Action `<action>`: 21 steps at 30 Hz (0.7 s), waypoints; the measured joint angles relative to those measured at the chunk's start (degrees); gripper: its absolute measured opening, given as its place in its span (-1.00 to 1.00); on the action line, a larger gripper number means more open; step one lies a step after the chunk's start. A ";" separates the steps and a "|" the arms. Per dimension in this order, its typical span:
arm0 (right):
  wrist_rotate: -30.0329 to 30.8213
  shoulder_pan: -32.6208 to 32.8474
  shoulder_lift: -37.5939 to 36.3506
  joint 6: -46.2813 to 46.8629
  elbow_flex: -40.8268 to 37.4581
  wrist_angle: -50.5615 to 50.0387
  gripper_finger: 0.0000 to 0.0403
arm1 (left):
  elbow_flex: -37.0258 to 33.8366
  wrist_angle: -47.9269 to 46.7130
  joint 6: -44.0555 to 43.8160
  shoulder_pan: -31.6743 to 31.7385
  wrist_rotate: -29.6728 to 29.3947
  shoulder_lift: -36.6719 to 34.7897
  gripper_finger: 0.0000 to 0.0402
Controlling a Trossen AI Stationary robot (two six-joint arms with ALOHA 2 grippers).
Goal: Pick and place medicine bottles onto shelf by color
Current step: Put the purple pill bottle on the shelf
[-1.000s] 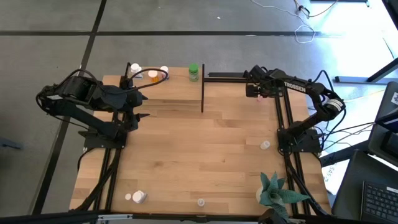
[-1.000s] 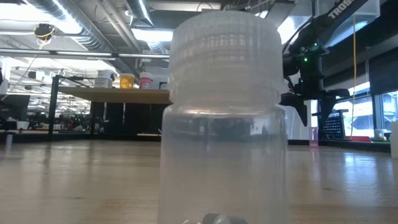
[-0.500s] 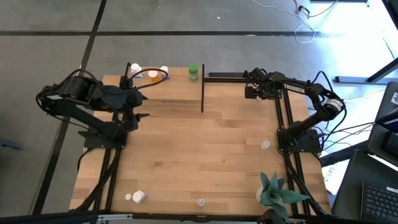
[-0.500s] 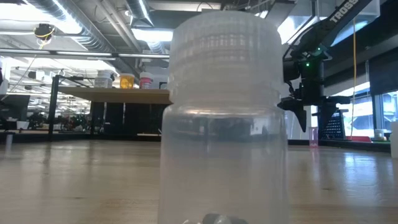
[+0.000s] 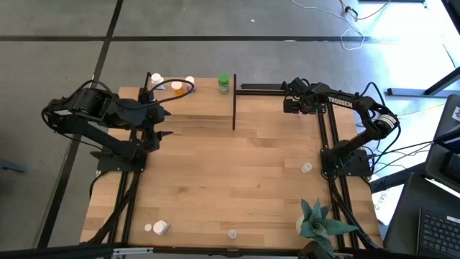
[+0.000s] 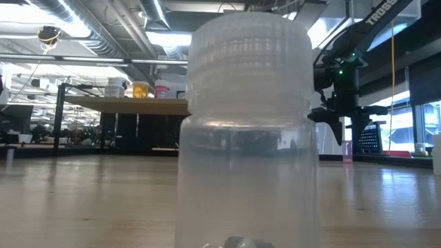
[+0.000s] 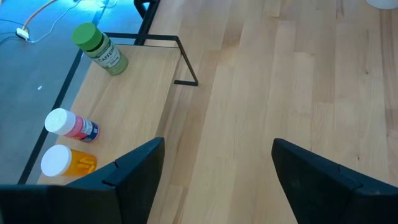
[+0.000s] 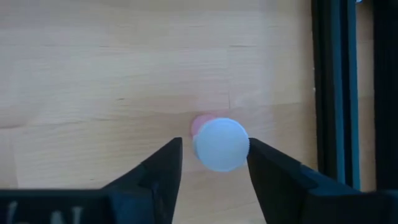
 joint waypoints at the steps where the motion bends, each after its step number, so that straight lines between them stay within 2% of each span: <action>1: 0.01 0.02 0.00 0.00 0.00 0.00 -0.12 | 0.00 0.00 0.00 0.00 0.00 -0.01 0.45; 21: 1.05 -1.60 0.36 -0.30 0.00 -2.12 -0.14 | 0.00 0.00 -0.02 -0.02 0.02 0.01 0.45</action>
